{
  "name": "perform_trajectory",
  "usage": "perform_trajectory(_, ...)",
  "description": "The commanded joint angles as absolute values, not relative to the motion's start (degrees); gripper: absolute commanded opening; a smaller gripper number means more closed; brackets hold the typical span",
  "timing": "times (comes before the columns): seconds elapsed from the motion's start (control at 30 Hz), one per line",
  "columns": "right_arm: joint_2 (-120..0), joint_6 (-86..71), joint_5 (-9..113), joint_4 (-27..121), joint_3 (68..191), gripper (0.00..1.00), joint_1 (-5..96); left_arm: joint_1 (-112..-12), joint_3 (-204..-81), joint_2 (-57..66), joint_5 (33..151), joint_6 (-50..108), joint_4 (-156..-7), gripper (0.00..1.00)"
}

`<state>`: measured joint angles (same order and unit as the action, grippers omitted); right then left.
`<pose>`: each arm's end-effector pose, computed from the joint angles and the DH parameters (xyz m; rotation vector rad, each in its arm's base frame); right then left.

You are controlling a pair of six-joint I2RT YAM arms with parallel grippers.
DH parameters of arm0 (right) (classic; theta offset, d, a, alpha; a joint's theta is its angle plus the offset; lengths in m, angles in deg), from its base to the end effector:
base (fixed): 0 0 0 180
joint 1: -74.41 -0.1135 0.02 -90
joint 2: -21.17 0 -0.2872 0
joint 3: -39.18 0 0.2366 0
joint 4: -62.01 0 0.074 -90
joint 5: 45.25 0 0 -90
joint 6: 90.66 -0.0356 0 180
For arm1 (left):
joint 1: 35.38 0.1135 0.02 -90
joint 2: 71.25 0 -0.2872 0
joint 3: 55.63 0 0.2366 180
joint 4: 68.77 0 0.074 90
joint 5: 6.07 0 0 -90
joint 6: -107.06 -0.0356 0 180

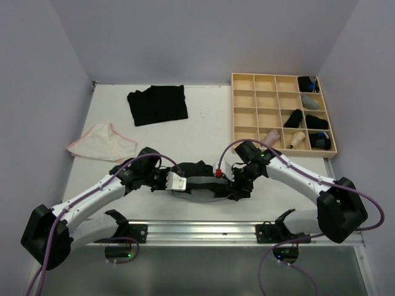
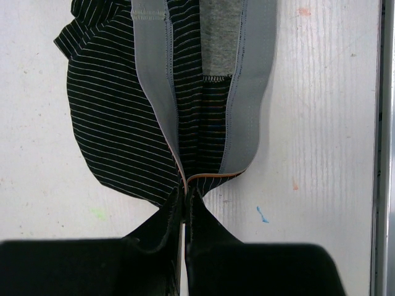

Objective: Roll the underwear
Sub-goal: Move the underwear to the center of the board

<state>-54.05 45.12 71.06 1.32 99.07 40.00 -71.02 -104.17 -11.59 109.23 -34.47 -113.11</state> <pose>0.1565 0.1263 0.2259 -1.8594 2.0842 0.6154 0.1271 -0.1098 0.2283 1.8159 1.6595 -0.4400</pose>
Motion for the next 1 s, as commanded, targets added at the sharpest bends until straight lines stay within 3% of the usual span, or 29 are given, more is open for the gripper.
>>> perform_trajectory(0.0, -55.2, 42.93, 74.37, 2.05, 101.69, 0.54, 39.08, -70.63, -105.21, -11.66, 110.12, -33.57, -111.85, 0.0)
perform_trajectory(0.37, -56.7, 43.28, 73.58, 4.16, 101.52, 0.52, 38.29, -70.54, -105.12, -11.14, 110.39, -32.43, -110.89, 0.0)
perform_trajectory(0.4, -56.61, 43.37, 73.23, 4.6, 101.34, 0.39, 38.2, -70.54, -105.04, -11.14, 110.39, -32.42, -110.8, 0.0)
perform_trajectory(0.47, -55.83, 43.2, 72.44, 5.92, 100.72, 0.25, 38.2, -70.54, -105.21, -11.13, 110.3, -32.34, -110.97, 0.0)
perform_trajectory(0.57, -53.54, 43.11, 71.74, 6.19, 100.37, 0.16, 38.29, -70.54, -105.3, -11.57, 110.21, -32.42, -111.41, 0.0)
perform_trajectory(0.67, -51.26, 44.07, 70.95, 4.61, 100.72, 0.0, 38.37, -70.54, -105.56, -12.36, 109.6, -32.16, -112.2, 0.0)
perform_trajectory(0.97, -42.91, 46.52, 67.25, -0.4, 108.7, 0.0, 42.67, -68.61, -115.3, -16.49, 107.06, -24.61, -113.18, 0.0)
